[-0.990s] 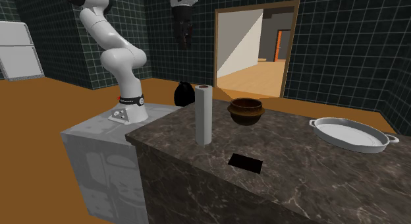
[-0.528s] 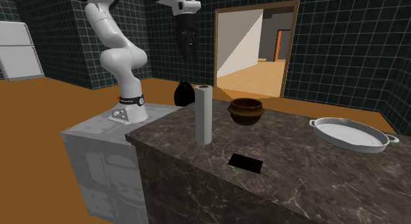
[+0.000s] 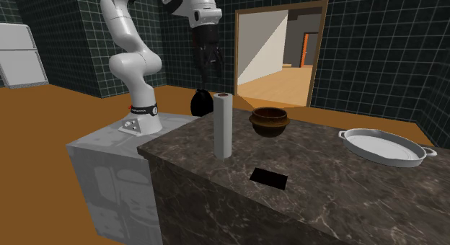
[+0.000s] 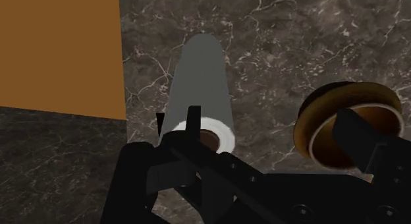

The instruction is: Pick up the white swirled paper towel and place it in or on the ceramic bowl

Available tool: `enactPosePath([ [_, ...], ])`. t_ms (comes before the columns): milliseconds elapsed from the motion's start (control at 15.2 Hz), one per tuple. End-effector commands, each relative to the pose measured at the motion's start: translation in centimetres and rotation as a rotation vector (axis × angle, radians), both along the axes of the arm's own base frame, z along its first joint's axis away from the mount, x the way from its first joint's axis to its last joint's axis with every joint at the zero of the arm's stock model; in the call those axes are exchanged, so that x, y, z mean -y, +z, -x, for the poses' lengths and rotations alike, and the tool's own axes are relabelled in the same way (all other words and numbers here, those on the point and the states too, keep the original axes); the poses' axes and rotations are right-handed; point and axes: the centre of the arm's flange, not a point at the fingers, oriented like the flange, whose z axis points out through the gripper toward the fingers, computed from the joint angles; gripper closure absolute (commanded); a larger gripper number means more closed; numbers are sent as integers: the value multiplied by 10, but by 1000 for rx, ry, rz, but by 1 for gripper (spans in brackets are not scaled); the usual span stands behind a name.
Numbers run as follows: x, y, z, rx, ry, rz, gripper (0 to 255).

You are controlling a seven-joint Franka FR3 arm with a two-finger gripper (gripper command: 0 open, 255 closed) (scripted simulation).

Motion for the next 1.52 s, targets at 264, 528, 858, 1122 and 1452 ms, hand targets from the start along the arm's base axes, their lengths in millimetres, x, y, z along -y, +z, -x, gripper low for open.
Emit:
enactPosePath([
  [264,43,-24,-16,30,-51,7,0],
  [528,44,-45,-20,30,-51,7,0],
  [858,44,-53,-22,30,-51,7,0],
  [1122,44,-53,-22,30,-51,7,0],
  [1452,44,-53,-22,30,-51,7,255],
])
